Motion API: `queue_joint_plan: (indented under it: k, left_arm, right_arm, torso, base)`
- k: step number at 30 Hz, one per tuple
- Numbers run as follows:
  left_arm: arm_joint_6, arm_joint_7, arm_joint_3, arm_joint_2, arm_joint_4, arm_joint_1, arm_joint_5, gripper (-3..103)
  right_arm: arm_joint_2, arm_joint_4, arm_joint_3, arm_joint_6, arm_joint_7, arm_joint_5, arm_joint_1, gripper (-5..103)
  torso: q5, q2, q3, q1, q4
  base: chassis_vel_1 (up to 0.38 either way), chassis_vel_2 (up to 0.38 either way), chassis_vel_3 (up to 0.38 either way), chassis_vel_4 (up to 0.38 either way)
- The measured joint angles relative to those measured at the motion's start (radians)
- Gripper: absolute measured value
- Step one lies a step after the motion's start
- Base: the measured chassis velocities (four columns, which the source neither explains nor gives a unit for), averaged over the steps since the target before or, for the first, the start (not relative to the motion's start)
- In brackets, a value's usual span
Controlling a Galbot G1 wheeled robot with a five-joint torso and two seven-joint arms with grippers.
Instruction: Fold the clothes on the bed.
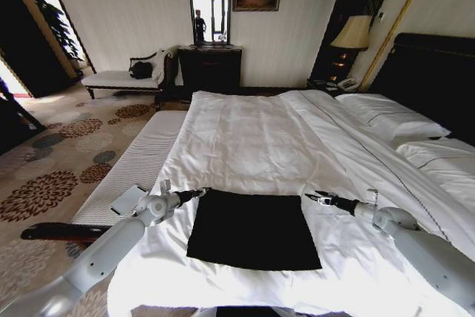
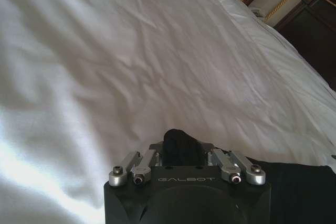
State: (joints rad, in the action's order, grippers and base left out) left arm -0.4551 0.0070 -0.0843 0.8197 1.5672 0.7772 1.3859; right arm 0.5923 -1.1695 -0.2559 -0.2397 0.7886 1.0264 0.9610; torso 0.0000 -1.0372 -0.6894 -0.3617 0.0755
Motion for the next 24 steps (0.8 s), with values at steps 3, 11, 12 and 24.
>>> queue_joint_plan:
  k: [3,11,12,24]
  left_arm:
    - [0.004,0.0,0.006,-0.006,0.0,0.005,-0.002,19]
    - [0.01,0.0,0.006,0.003,-0.003,-0.01,-0.003,2]
    - [0.01,0.0,0.005,0.005,-0.004,-0.014,-0.003,0]
    - [0.017,0.0,0.004,0.011,-0.004,-0.003,-0.015,0]
  right_arm:
    - [0.008,-0.005,0.013,-0.002,-0.002,0.007,-0.007,100]
    - [0.019,-0.009,0.031,-0.016,-0.001,0.006,-0.011,100]
    - [0.02,-0.007,0.031,-0.016,-0.002,0.005,-0.011,100]
    - [0.019,-0.026,0.022,-0.025,0.019,0.001,0.017,100]
  torso:
    - [0.0,0.0,0.0,0.0,0.0]
    - [0.0,0.0,0.0,0.0,0.0001]
    - [0.0,0.0,0.0,0.0,0.0001]
    - [-0.0002,0.0,0.0,0.0,0.0001]
  base:
    - [0.0,0.0,0.0,0.0]
    - [0.0,0.0,0.0,0.0]
    - [0.0,0.0,0.0,0.0]
    - [0.0,0.0,0.0,0.0]
